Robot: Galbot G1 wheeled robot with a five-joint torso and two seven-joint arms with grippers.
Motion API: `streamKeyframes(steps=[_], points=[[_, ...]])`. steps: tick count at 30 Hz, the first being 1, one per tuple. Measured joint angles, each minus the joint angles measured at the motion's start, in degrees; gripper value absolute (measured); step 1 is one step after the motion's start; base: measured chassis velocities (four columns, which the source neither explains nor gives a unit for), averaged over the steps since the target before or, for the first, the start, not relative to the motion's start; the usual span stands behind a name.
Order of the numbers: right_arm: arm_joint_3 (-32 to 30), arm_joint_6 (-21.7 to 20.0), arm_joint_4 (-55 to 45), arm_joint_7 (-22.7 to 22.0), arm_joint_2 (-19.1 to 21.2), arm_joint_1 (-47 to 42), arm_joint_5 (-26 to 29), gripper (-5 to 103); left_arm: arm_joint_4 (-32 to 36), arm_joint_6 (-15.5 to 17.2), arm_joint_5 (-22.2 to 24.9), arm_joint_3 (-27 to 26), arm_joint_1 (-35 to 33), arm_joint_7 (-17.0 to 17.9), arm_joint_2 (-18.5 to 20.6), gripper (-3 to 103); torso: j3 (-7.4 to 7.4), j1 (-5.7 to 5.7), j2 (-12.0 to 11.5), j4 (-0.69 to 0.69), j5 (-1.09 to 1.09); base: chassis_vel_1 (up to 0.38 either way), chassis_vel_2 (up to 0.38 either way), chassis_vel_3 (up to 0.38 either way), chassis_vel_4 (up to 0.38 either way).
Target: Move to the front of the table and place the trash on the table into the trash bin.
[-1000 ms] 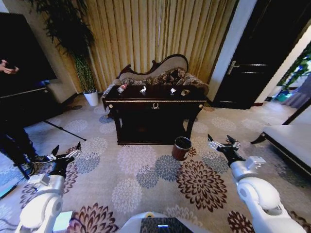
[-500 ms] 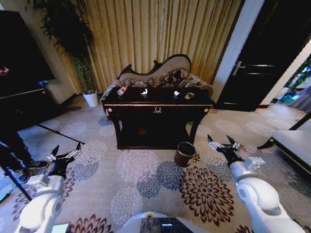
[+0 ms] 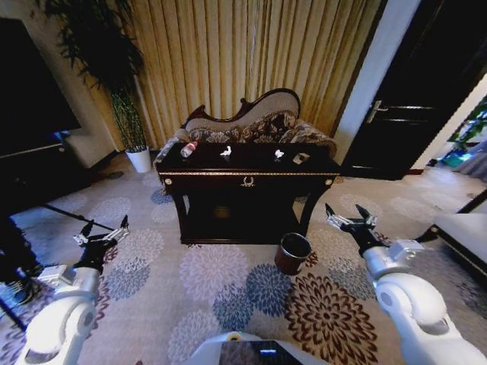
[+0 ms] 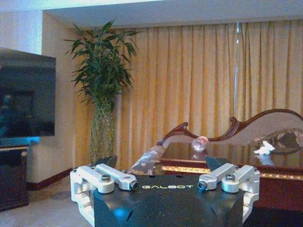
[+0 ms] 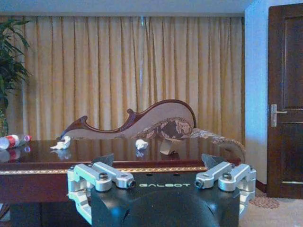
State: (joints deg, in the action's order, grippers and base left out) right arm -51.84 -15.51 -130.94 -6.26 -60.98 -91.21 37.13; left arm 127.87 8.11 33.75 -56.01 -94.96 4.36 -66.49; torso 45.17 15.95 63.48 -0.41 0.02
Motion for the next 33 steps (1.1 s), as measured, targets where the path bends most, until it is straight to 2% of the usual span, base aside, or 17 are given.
streamKeyframes(steps=[4,12,15,21,33], points=[[-0.01,-0.02,0.10,-0.01,0.00,0.02,0.01,100,0.05,0.07,0.02,0.14,0.10,-0.04,0.06,100,0.00,0.00,0.00,-0.01,-0.06,-0.182,0.156,0.163,-0.175],[0.23,-0.05,0.38,-0.01,-0.02,0.20,-0.04,100,0.23,0.06,-0.14,0.12,-0.22,-0.16,-0.20,100,0.00,0.00,0.00,0.03,0.00,-0.176,0.190,0.203,-0.166],[0.27,-0.06,0.39,-0.01,-0.08,0.22,-0.06,100,0.41,0.04,-0.14,-0.03,-0.31,-0.19,-0.24,100,0.00,0.00,0.00,-0.02,-0.01,-0.195,0.149,0.187,-0.169],[0.32,-0.07,0.39,-0.01,-0.16,0.12,-0.12,100,0.66,0.01,-0.16,-0.07,-0.43,-0.19,-0.47,100,0.00,0.00,0.00,0.00,-0.04,-0.189,0.174,0.163,-0.198],[0.96,-0.07,-0.26,0.06,-0.89,-0.25,-1.74,100,2.04,1.76,-0.77,0.35,-0.31,0.95,-1.00,100,0.00,0.00,0.00,0.00,-0.03,-0.188,0.184,0.181,-0.176]])
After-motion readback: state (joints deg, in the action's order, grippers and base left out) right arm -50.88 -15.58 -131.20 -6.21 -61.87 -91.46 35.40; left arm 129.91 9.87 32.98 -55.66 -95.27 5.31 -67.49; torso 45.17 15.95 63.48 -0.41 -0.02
